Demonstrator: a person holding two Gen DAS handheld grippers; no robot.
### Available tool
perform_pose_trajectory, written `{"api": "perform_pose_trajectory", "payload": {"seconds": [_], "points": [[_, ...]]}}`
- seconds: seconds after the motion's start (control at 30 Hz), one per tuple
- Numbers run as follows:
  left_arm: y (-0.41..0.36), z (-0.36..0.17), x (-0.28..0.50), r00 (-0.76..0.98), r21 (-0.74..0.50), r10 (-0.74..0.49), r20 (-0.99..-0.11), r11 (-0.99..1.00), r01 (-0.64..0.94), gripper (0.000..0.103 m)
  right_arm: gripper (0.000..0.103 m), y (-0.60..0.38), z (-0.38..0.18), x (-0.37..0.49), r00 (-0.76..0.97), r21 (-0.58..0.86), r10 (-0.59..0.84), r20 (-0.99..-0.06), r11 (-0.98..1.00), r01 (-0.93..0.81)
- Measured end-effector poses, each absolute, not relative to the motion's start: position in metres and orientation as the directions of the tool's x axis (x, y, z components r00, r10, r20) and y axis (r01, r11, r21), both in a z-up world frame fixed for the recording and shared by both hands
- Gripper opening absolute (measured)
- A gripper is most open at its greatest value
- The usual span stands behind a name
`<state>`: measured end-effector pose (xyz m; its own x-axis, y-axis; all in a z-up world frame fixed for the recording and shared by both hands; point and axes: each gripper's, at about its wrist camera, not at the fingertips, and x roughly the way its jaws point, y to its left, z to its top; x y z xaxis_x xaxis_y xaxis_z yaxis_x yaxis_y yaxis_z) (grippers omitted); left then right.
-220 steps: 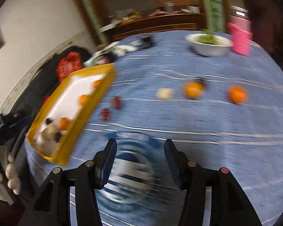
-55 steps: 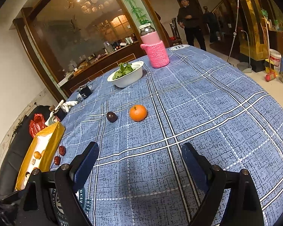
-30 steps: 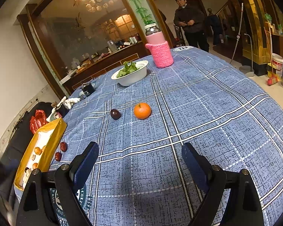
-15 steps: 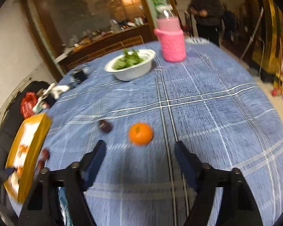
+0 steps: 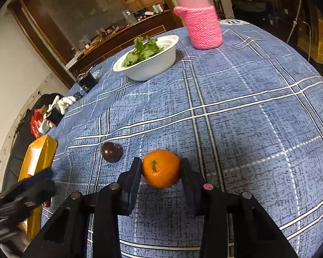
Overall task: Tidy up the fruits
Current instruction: 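Grasp the dark plum with the left tool while the right tool grasps the mandarin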
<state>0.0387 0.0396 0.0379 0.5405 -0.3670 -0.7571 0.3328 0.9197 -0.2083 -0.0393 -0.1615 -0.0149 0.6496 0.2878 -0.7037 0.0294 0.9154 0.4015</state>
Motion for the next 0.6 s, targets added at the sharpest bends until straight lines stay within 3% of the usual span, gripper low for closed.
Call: {"api": "perform_pose_trajectory", "payload": {"seconds": [0.27, 0.33, 0.37, 0.4, 0.6], "points": [[0.0, 0.014, 0.074, 0.517, -0.142, -0.326, -0.792, 0.921, 0.363, 0.061, 0.039, -0.17, -0.009, -0.042, 0.668, 0.422, 0.285, -0.687, 0.905, 0.048], [-0.003, 0.009, 0.078, 0.497, -0.148, -0.329, -0.803, 0.918, 0.368, 0.052, 0.039, -0.168, -0.009, -0.042, 0.669, 0.414, 0.278, -0.69, 0.909, 0.048], [-0.004, 0.006, 0.079, 0.49, -0.147, -0.324, -0.809, 0.919, 0.366, 0.03, 0.039, -0.167, -0.009, -0.041, 0.669, 0.414, 0.279, -0.689, 0.909, 0.047], [-0.004, 0.003, 0.079, 0.503, -0.115, -0.291, -0.814, 0.929, 0.352, 0.022, 0.039, -0.166, -0.009, -0.041, 0.669, 0.414, 0.279, -0.689, 0.909, 0.047], [0.026, 0.018, 0.062, 0.53, -0.188, -0.324, -0.783, 0.937, 0.295, 0.021, 0.039, -0.165, -0.01, -0.039, 0.672, 0.401, 0.269, -0.69, 0.915, 0.046]]}}
